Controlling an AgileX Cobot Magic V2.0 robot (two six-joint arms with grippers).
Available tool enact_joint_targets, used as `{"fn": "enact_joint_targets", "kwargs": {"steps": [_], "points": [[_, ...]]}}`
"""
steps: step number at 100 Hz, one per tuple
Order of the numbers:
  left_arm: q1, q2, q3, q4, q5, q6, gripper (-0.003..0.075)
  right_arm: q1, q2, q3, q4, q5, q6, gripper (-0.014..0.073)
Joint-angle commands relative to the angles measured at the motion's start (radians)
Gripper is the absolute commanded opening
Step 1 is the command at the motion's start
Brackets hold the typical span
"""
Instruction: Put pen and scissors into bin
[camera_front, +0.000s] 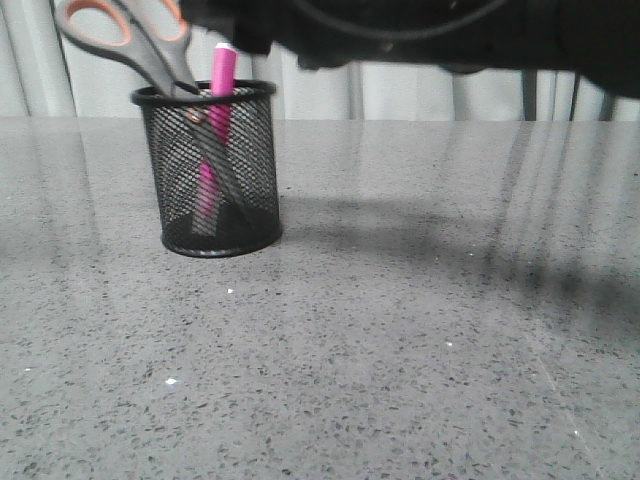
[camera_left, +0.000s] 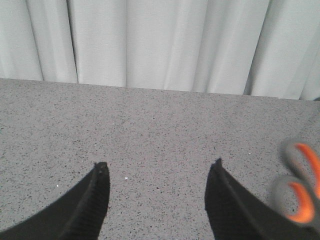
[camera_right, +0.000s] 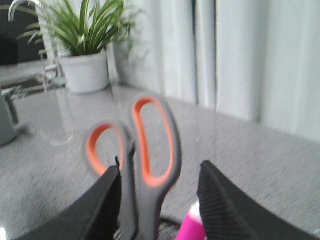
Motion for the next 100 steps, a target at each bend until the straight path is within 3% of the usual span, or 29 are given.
{"fn": "enact_joint_targets", "kwargs": {"steps": [1, 18, 27, 34, 50, 67, 83, 100], "points": [[0.003, -0.014, -0.028, -0.029, -0.039, -0.004, 0.0384, -0.036, -0.092, -0.021, 0.002, -0.100, -0.005, 0.0300], [0.003, -0.014, -0.028, -0.029, -0.039, -0.004, 0.0384, -0.121, -0.213, -0.020, 0.002, -0.057, -0.005, 0.0167], [0.003, -0.014, -0.028, -0.029, -0.043, -0.004, 0.0375, -0.166, -0.290, -0.020, 0.006, 0.027, -0.005, 0.0039], [0.003, -0.014, -0.028, -0.029, -0.045, -0.004, 0.0307, -0.195, -0.351, -0.018, 0.006, 0.108, -0.005, -0.0076], [0.003, -0.017, -0.027, -0.029, -0.048, 0.008, -0.0015, -0.273, -0.476, 0.025, 0.032, 0.246, -0.022, -0.0066], [0.003, -0.095, 0.047, -0.031, -0.151, 0.096, -0.0022, -0.391, -0.593, 0.180, 0.104, 0.218, -0.049, -0.0066], [0.003, -0.277, 0.199, -0.030, -0.241, 0.144, -0.0021, -0.522, -0.694, 0.409, 0.202, 0.072, -0.069, -0.0066], [0.003, -0.501, 0.349, -0.030, -0.299, 0.148, -0.0021, -0.614, -0.774, 0.630, 0.206, -0.051, -0.086, -0.0066]]}}
